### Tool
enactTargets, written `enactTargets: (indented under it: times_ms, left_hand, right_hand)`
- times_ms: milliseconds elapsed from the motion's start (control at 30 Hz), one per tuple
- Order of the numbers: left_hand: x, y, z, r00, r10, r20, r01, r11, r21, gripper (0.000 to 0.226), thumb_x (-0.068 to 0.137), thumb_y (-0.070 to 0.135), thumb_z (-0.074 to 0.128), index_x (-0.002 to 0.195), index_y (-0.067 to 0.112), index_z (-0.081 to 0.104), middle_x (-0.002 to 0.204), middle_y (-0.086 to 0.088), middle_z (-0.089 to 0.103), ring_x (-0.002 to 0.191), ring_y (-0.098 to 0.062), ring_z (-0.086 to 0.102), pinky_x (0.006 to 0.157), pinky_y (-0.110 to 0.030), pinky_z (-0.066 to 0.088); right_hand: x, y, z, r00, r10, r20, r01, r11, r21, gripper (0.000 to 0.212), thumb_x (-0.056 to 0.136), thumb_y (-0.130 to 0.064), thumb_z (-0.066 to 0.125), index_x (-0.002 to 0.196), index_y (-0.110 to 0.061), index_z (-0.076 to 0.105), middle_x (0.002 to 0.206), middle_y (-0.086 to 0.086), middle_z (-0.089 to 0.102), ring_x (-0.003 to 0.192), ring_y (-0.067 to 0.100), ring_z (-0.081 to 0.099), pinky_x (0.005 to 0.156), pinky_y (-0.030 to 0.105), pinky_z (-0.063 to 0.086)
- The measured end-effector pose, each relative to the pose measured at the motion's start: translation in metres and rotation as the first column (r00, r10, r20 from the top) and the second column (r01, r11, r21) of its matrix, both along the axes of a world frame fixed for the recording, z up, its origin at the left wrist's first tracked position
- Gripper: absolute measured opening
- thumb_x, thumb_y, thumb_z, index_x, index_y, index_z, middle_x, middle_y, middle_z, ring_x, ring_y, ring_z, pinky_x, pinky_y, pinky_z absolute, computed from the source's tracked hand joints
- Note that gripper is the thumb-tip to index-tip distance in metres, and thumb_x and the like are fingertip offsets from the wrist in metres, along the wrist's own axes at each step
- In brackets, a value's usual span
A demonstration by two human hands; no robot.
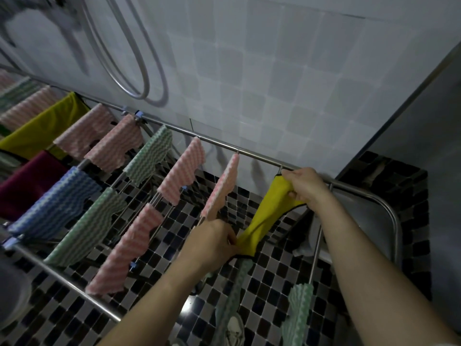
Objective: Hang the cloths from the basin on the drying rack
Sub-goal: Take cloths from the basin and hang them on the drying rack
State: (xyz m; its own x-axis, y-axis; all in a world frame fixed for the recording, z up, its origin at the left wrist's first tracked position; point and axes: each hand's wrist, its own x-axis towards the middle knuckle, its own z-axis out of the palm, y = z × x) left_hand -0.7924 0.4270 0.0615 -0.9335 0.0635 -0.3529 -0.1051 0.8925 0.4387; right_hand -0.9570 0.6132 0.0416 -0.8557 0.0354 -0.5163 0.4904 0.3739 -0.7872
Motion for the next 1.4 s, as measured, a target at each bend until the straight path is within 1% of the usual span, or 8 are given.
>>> enactTargets:
  times_ms: [300, 467, 567, 733, 1000, 1167, 1300, 1400]
  left_hand:
    - [-0.001, -0.003, -0.006, 0.999, -0.037, -0.022, 0.037, 0.999, 0.005, 0.019, 0.086, 0.04, 0.068, 0.099, 0.026, 0.073, 0.097, 0.013, 0.068, 0.069, 0.0, 0.049, 0.055, -0.009, 0.03]
    - [0.001, -0.001, -0.004, 0.997, -0.058, -0.051, 0.058, 0.998, 0.008, 0.019, 0.088, 0.037, 0.066, 0.102, 0.026, 0.072, 0.098, 0.012, 0.068, 0.073, 0.0, 0.049, 0.055, -0.008, 0.029]
    - [-0.001, 0.0, -0.002, 0.994, -0.061, -0.087, 0.061, 0.998, 0.001, 0.019, 0.09, 0.034, 0.064, 0.105, 0.025, 0.072, 0.1, 0.012, 0.069, 0.074, 0.0, 0.049, 0.054, -0.008, 0.028]
    - [-0.003, 0.001, 0.0, 0.993, -0.024, -0.112, 0.023, 1.0, -0.01, 0.022, 0.091, 0.034, 0.062, 0.109, 0.025, 0.071, 0.1, 0.008, 0.071, 0.083, -0.008, 0.063, 0.07, -0.02, 0.046]
    - [0.004, 0.005, -0.012, 0.994, 0.027, -0.106, -0.027, 1.0, 0.002, 0.024, 0.095, 0.041, 0.053, 0.098, 0.024, 0.069, 0.09, 0.008, 0.07, 0.076, -0.006, 0.064, 0.072, -0.025, 0.056]
    - [0.006, 0.01, -0.018, 0.997, 0.062, -0.036, -0.06, 0.997, 0.053, 0.035, 0.092, 0.051, 0.053, 0.087, 0.021, 0.071, 0.075, 0.004, 0.07, 0.062, -0.007, 0.064, 0.061, -0.029, 0.056]
    - [0.004, 0.015, -0.022, 0.995, 0.097, -0.015, -0.095, 0.991, 0.098, 0.029, 0.091, 0.047, 0.059, 0.088, 0.023, 0.074, 0.077, 0.008, 0.071, 0.062, -0.005, 0.063, 0.059, -0.025, 0.054]
    - [0.008, 0.016, -0.025, 0.993, 0.113, -0.016, -0.11, 0.986, 0.128, 0.028, 0.092, 0.046, 0.058, 0.087, 0.023, 0.074, 0.072, 0.01, 0.068, 0.055, -0.002, 0.057, 0.051, -0.017, 0.044]
  right_hand:
    - [0.002, 0.003, 0.001, 0.97, -0.215, 0.117, 0.235, 0.951, -0.2, 0.035, 0.093, -0.033, 0.038, 0.083, -0.01, 0.062, 0.093, 0.009, 0.061, 0.083, 0.022, 0.052, 0.062, 0.031, 0.045]
    - [0.003, -0.001, -0.008, 0.946, 0.201, -0.254, -0.135, 0.957, 0.256, 0.023, 0.082, -0.031, 0.072, 0.081, -0.008, 0.074, 0.081, 0.013, 0.071, 0.087, 0.03, 0.067, 0.068, 0.03, 0.045]
    - [0.001, -0.003, -0.012, 0.893, 0.223, -0.392, -0.058, 0.919, 0.389, 0.026, 0.086, -0.028, 0.067, 0.075, -0.005, 0.072, 0.076, 0.016, 0.071, 0.076, 0.03, 0.065, 0.067, 0.035, 0.048]
    - [0.001, -0.01, -0.016, 0.851, 0.073, -0.519, 0.046, 0.976, 0.213, 0.021, 0.09, -0.023, 0.063, 0.079, -0.007, 0.07, 0.069, 0.002, 0.061, 0.072, 0.019, 0.06, 0.062, 0.025, 0.037]
    - [0.019, -0.015, -0.014, 0.752, 0.253, -0.609, 0.187, 0.805, 0.564, 0.023, 0.095, -0.033, 0.052, 0.099, -0.013, 0.063, 0.097, 0.009, 0.06, 0.087, 0.029, 0.058, 0.068, 0.037, 0.049]
    - [0.027, -0.015, -0.007, 0.93, 0.18, -0.322, -0.018, 0.894, 0.448, 0.048, 0.089, -0.044, 0.056, 0.055, -0.01, 0.054, 0.052, 0.008, 0.052, 0.052, 0.027, 0.052, 0.05, 0.029, 0.039]
    - [0.027, -0.016, -0.012, 0.965, 0.157, -0.211, -0.079, 0.937, 0.34, 0.042, 0.086, -0.041, 0.059, 0.075, -0.001, 0.065, 0.076, 0.017, 0.071, 0.072, 0.034, 0.069, 0.07, 0.039, 0.056]
    - [0.027, -0.016, -0.011, 0.957, 0.195, -0.216, -0.094, 0.91, 0.404, 0.036, 0.092, -0.036, 0.054, 0.064, -0.013, 0.055, 0.066, 0.009, 0.064, 0.061, 0.026, 0.062, 0.057, 0.031, 0.048]
